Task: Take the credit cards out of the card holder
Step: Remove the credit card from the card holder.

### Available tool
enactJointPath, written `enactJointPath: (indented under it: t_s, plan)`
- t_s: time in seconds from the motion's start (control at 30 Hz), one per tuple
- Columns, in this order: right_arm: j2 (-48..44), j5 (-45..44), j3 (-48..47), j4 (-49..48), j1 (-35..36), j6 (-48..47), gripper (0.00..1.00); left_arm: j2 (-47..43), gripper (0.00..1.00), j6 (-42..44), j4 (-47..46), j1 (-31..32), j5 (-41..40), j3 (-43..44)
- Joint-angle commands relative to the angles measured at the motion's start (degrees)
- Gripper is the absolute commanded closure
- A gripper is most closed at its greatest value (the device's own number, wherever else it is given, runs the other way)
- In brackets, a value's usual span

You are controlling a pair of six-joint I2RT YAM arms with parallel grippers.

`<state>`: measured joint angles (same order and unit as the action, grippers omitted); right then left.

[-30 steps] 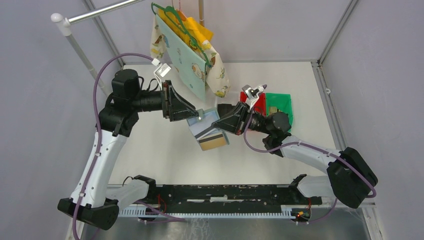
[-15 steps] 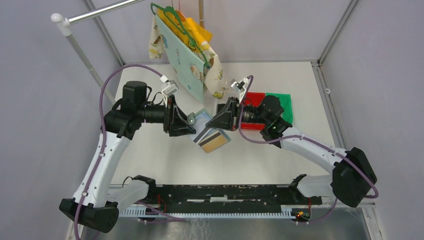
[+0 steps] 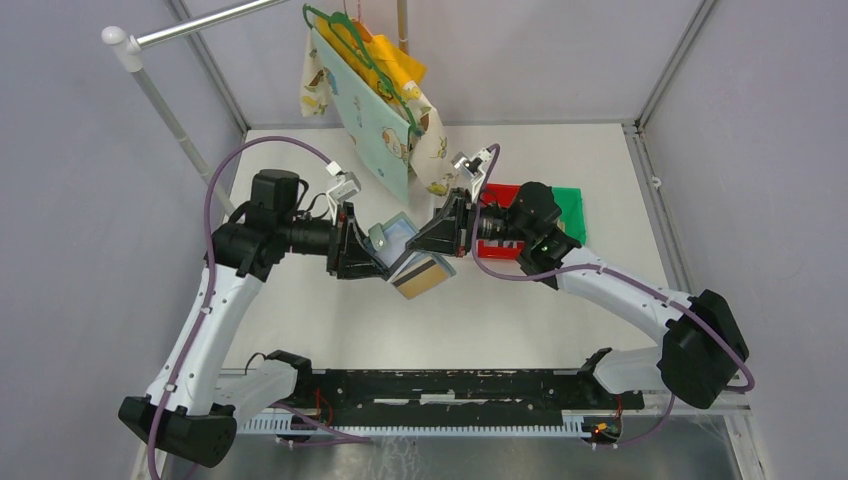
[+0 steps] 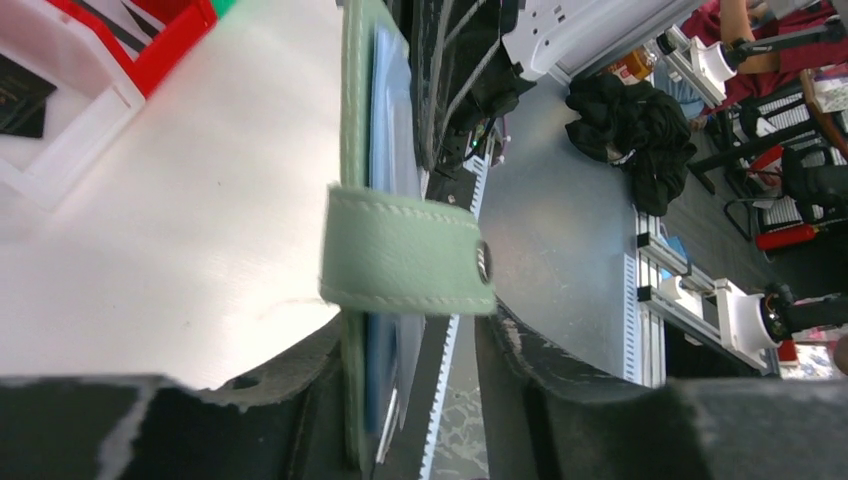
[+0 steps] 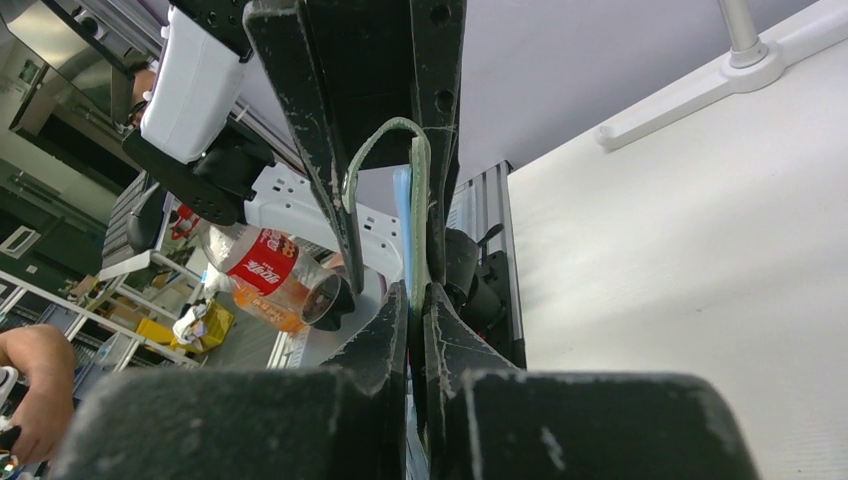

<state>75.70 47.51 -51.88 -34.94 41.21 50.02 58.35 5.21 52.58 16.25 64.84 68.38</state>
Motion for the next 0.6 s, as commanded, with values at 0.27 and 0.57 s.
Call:
enactJointPath:
  t_s: [0.27,0.57]
  plan:
    - [1.02,2.48,-4.06,-1.36,2.25,-2.67,0.93,-0.07,0.82,-12.41,-13.61,0.36,2.09,0.55]
    - [0.9,2.33,-3.59,-2.53,2.71,-2.14,0.89,0.07,0.8,-21.14,-21.57,0.36,2.85,-0.67]
